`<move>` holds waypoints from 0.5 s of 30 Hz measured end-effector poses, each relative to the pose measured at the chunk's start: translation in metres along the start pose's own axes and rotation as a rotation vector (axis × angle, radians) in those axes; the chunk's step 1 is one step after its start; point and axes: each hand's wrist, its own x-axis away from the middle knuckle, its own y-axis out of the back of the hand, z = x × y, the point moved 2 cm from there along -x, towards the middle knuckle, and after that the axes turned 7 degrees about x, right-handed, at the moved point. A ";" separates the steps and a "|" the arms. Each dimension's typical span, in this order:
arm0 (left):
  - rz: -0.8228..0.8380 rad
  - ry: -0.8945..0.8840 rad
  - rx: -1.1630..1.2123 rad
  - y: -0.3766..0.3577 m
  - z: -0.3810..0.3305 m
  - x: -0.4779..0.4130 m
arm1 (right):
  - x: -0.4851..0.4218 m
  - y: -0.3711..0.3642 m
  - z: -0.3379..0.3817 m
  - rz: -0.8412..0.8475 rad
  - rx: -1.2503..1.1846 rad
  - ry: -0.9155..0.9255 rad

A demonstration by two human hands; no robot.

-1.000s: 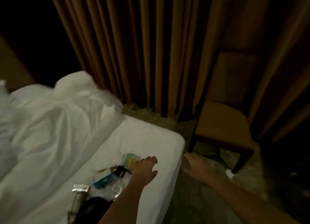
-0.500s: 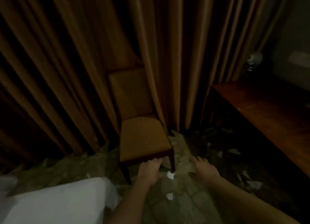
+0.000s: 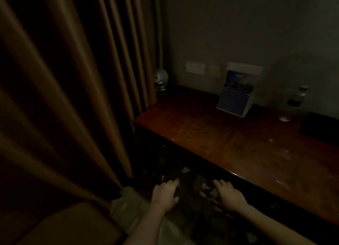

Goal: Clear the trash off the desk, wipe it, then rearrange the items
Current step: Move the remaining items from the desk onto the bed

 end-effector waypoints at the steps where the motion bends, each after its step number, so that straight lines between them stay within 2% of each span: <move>1: 0.008 -0.059 -0.015 0.007 -0.008 -0.026 | -0.008 0.007 -0.013 -0.006 -0.018 -0.059; 9: 0.098 -0.448 -0.098 0.039 -0.104 -0.181 | -0.020 0.034 -0.110 -0.068 -0.273 -0.481; 15: 0.185 -0.625 -0.155 0.021 -0.208 -0.249 | -0.023 0.025 -0.192 -0.073 -0.362 -0.650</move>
